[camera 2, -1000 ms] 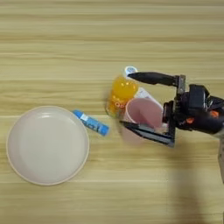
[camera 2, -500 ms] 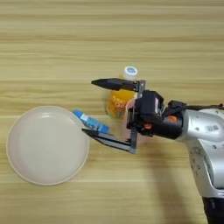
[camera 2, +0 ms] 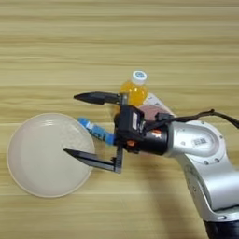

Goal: Move the objects on the table

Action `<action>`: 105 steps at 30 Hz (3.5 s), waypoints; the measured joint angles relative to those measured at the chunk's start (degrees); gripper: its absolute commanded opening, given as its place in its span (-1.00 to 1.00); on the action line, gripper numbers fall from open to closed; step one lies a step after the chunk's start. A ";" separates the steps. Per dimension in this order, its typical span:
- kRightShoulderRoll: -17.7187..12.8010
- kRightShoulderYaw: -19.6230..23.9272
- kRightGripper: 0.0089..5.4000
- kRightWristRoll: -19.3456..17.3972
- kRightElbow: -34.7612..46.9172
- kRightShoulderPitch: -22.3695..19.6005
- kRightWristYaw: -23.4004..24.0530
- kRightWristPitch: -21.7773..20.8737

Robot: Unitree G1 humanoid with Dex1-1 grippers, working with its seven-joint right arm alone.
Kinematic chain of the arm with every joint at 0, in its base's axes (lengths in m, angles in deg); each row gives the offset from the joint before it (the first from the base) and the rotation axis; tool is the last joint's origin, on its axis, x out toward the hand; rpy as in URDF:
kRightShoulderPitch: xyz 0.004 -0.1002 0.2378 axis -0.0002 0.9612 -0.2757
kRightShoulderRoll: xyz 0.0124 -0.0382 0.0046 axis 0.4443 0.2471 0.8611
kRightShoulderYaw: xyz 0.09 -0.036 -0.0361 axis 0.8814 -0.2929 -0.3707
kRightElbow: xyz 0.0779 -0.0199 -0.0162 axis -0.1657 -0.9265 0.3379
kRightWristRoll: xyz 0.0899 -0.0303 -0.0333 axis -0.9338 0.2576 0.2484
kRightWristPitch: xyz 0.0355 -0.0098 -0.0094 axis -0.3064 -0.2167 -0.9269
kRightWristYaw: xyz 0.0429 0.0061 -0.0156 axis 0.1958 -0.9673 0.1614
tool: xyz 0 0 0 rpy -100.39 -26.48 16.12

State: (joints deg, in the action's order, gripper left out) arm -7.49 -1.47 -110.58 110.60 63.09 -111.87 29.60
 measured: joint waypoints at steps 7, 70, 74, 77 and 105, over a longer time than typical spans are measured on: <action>0.70 -6.82 1.00 2.61 3.66 0.03 3.22 4.77; -0.46 -26.44 1.00 29.21 -7.71 -1.99 -0.45 10.60; -1.46 -26.65 1.00 28.90 -6.60 -1.08 -1.31 10.53; -1.65 -26.71 1.00 28.47 -6.29 -0.88 -1.75 10.54; 0.72 -15.13 1.00 17.72 -0.94 -4.03 1.41 14.12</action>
State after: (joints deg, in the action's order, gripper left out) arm -6.77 -16.59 -92.86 109.65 59.05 -110.46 43.73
